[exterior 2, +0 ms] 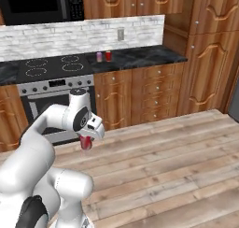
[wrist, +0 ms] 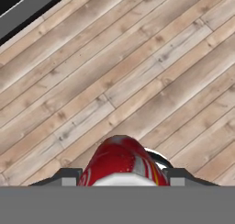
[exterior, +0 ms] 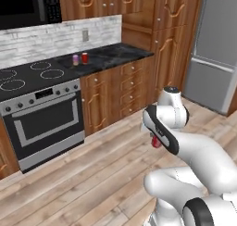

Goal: Four empty soda cans are scattered around the kitchen. Gather all the cans and cluster them next to the stove for recycling.

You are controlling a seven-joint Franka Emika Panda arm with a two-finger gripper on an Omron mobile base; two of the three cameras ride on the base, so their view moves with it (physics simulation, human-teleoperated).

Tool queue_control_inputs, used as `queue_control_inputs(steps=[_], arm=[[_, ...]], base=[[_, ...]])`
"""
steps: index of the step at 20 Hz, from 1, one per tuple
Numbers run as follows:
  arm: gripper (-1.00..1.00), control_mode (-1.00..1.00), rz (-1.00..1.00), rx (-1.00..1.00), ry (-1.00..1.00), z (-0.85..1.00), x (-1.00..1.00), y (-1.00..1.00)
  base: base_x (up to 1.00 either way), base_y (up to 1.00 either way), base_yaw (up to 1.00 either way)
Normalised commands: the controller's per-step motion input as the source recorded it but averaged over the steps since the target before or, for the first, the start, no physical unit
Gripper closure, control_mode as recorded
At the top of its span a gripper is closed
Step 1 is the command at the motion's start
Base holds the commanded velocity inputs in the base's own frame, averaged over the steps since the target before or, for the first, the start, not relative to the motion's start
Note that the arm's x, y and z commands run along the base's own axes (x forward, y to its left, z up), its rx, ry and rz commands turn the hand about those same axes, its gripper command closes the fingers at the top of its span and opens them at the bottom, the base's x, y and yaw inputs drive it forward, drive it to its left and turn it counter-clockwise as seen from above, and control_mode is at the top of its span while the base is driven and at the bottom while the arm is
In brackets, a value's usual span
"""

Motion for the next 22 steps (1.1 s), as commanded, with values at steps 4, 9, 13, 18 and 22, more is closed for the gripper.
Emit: queue_control_inputs(steps=[4,9,13,18,22], arm=[[1.00,1.00,0.00,0.00,0.00,0.00,0.00,0.00],[1.00,1.00,0.00,0.00,0.00,0.00,0.00,0.00],[1.00,1.00,0.00,0.00,0.00,0.00,0.00,0.00],[1.00,1.00,0.00,0.00,0.00,0.00,0.00,0.00],[1.00,1.00,0.00,0.00,0.00,0.00,0.00,0.00]], base=[[0.62,-0.11,0.08],[0.61,-0.11,0.07],[0.61,-0.11,0.07],[0.61,-0.10,0.06],[0.61,-0.13,0.07]])
